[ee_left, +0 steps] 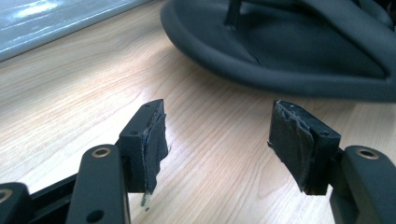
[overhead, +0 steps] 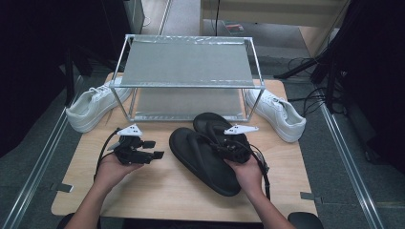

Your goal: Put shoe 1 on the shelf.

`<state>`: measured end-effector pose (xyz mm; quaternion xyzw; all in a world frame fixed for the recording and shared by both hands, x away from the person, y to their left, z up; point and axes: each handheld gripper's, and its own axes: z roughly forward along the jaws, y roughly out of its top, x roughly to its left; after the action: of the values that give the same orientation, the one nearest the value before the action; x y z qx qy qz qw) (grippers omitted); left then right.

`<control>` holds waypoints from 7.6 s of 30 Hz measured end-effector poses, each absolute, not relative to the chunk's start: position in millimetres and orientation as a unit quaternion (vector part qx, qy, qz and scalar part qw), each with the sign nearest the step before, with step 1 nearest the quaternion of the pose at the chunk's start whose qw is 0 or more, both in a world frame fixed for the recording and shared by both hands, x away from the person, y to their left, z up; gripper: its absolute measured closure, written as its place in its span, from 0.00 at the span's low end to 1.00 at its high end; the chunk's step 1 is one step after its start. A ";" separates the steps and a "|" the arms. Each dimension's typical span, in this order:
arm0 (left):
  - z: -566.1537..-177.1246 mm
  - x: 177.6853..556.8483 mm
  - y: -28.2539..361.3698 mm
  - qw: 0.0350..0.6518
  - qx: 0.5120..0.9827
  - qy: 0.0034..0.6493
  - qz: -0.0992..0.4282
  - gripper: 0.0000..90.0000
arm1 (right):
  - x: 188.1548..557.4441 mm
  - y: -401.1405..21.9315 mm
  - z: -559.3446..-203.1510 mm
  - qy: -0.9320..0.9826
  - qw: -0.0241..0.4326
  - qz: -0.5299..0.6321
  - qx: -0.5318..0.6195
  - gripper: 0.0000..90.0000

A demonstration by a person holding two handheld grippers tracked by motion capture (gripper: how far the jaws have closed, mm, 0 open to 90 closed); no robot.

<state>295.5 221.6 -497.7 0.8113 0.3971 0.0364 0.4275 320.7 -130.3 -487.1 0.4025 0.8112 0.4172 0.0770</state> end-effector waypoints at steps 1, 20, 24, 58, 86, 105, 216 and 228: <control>-497.9 294.1 222.6 0.429 0.810 0.399 0.037 0.41 | 322.5 -129.7 -486.0 0.811 0.076 0.418 0.402 0.83; -498.8 277.8 230.8 0.427 0.803 0.412 0.044 0.41 | 379.7 -87.5 -484.0 0.809 0.096 0.415 0.404 0.83; -499.3 277.1 230.3 0.427 0.804 0.412 0.041 0.41 | 395.0 -78.0 -487.5 0.802 0.095 0.416 0.417 0.83; -499.9 278.4 218.4 0.430 0.813 0.391 0.032 0.42 | 450.2 -64.9 -508.4 0.741 0.129 0.422 0.506 0.71; -496.5 293.6 213.2 0.437 0.815 0.379 0.031 0.46 | 390.6 -105.9 -475.6 0.791 0.110 0.437 0.415 0.63; -479.9 323.7 210.6 0.437 0.819 0.372 0.013 0.96 | 333.6 -148.9 -501.7 0.817 0.063 0.452 0.353 0.69; -355.4 466.7 201.2 0.404 0.850 0.328 0.083 1.00 | 367.3 -55.3 -525.1 0.820 0.051 0.438 0.365 1.00; -355.0 466.7 200.7 0.403 0.851 0.328 0.083 1.00 | 385.2 -29.2 -523.9 0.820 0.056 0.432 0.370 1.00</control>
<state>466.7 200.7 -355.0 0.8505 0.3279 0.0826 0.4028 385.2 -29.2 -523.9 0.3704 0.8204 0.4321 0.0555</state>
